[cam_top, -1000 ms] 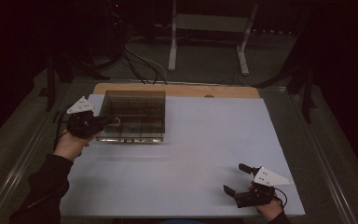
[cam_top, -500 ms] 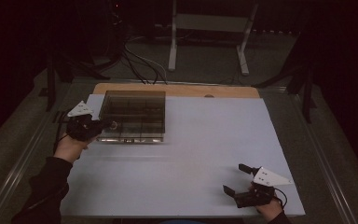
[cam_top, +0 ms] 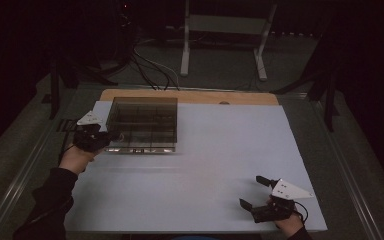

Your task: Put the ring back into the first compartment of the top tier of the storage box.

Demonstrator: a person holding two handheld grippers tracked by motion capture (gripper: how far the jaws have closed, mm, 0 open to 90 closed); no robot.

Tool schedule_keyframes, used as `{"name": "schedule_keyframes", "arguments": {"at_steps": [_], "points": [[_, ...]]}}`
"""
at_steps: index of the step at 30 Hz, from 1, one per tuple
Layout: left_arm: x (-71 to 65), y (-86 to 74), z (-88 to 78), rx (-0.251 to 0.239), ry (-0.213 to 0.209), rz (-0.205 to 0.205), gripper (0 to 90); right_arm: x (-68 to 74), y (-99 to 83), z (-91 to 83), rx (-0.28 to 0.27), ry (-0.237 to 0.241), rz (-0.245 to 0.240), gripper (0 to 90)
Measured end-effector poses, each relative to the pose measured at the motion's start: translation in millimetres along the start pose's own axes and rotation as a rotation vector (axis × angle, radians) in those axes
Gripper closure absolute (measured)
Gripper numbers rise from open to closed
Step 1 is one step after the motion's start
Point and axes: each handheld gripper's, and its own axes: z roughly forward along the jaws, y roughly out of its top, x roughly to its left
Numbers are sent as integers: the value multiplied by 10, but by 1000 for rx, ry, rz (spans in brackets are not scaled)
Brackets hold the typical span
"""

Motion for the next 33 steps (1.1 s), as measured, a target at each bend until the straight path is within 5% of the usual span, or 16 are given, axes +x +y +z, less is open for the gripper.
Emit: {"name": "schedule_keyframes", "arguments": {"at_steps": [2, 5, 10, 26, 33], "points": [[7, 11, -4, 4, 5, 0, 857, -1, -1, 2, 1, 2, 3, 0], [3, 23, -8, 1, 26, -7, 652, 4, -1, 6, 3, 4, -4, 0], [-63, 48, -32, -8, 37, -7, 480, 2, -3, 4, 3, 5, -2, 0], [-109, 74, -101, -24, 53, -40, 219, -5, -7, 11, 6, 8, 1, 0], [-115, 95, -136, -47, 20, -38, 75, -20, -14, 4, 2, 10, 6, 0]]}}
